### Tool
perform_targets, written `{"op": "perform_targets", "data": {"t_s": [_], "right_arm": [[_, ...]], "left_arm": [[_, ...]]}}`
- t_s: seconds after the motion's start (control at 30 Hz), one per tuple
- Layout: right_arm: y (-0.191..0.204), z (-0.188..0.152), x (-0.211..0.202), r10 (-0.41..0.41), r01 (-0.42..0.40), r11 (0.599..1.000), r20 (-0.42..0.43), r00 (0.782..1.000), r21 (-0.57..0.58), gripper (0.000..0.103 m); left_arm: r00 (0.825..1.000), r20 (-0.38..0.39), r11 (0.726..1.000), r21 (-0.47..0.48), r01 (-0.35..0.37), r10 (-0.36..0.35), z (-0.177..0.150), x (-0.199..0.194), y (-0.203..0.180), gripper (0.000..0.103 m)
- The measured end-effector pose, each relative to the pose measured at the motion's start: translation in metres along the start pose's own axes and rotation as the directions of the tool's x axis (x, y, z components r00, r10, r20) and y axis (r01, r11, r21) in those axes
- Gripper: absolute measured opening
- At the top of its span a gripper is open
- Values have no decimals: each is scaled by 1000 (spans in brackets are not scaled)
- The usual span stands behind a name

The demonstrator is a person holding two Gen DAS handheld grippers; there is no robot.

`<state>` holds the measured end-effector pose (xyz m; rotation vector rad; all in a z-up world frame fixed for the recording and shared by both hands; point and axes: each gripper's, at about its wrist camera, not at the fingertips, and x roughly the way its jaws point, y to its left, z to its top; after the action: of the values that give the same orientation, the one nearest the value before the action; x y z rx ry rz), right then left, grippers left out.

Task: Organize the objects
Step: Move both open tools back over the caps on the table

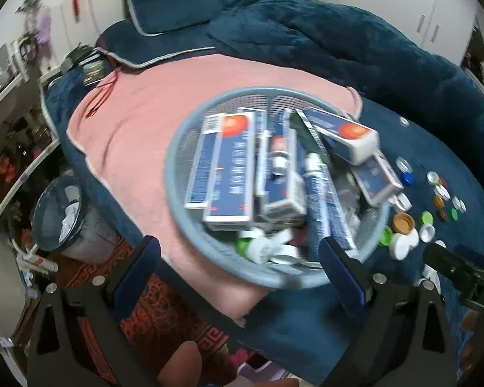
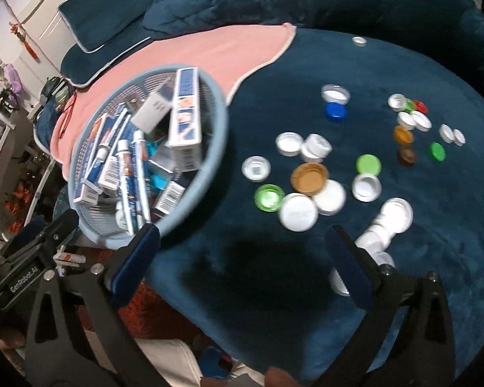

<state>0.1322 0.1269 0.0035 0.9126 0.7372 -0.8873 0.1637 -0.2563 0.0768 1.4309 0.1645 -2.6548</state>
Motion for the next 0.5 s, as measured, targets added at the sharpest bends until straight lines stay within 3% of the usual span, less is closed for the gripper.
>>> {"op": "perform_targets", "data": {"t_s": [0.5], "right_arm": [[-77, -26, -26, -66, 65, 996, 11, 998, 58, 103]], "left_arm": [[996, -32, 979, 182, 88, -83, -15, 3, -96, 99]]}}
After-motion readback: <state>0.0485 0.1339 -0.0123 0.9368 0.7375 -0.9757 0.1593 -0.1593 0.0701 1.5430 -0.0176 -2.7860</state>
